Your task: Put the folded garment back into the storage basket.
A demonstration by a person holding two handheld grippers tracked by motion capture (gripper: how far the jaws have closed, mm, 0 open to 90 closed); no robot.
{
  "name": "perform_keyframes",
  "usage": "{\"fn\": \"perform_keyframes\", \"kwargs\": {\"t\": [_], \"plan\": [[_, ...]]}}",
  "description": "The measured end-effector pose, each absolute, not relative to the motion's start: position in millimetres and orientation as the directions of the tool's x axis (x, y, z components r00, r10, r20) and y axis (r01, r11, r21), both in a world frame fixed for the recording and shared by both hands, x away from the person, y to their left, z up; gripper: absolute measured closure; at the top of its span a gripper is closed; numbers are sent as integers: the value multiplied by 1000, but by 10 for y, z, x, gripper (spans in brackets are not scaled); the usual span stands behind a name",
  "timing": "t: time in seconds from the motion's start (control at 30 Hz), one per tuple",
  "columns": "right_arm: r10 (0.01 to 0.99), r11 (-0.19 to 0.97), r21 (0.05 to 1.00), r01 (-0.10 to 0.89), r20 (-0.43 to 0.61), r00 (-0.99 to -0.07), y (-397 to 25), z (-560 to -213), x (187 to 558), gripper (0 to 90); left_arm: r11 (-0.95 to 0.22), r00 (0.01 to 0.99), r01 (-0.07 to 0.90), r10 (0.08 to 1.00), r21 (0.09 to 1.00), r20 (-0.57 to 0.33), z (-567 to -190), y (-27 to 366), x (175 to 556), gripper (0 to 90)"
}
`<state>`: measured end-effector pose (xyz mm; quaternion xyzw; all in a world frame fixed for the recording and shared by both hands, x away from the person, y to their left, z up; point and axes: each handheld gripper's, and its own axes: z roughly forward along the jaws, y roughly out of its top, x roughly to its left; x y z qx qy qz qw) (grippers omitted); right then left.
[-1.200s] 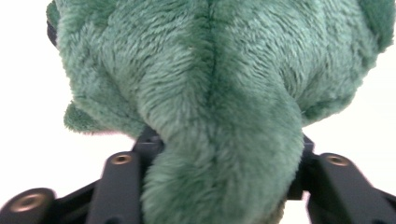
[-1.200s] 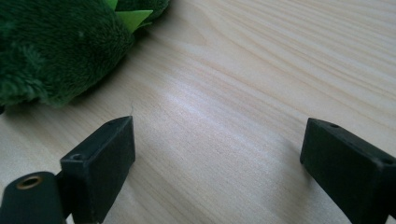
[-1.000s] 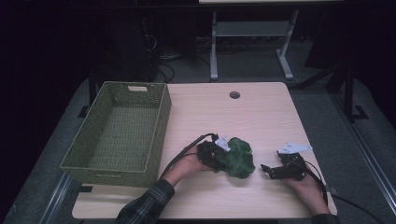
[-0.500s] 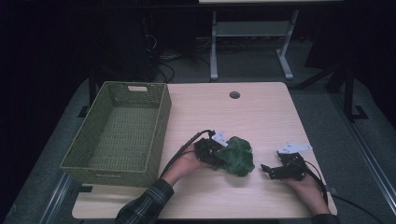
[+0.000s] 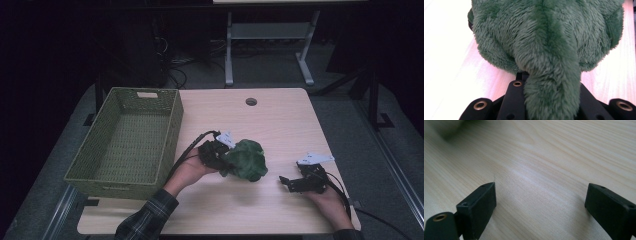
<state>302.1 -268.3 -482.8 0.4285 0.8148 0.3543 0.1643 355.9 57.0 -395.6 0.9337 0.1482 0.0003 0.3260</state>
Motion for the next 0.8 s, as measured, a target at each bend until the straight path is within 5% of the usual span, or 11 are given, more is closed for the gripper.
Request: {"fn": "perform_keyframes", "kwargs": {"t": [0.8], "plan": [[815,383,718,582,34,-578,-2683,-4828,3022,96,-688,918,316,395,653,-27,-3131,1315,3593,776]]}}
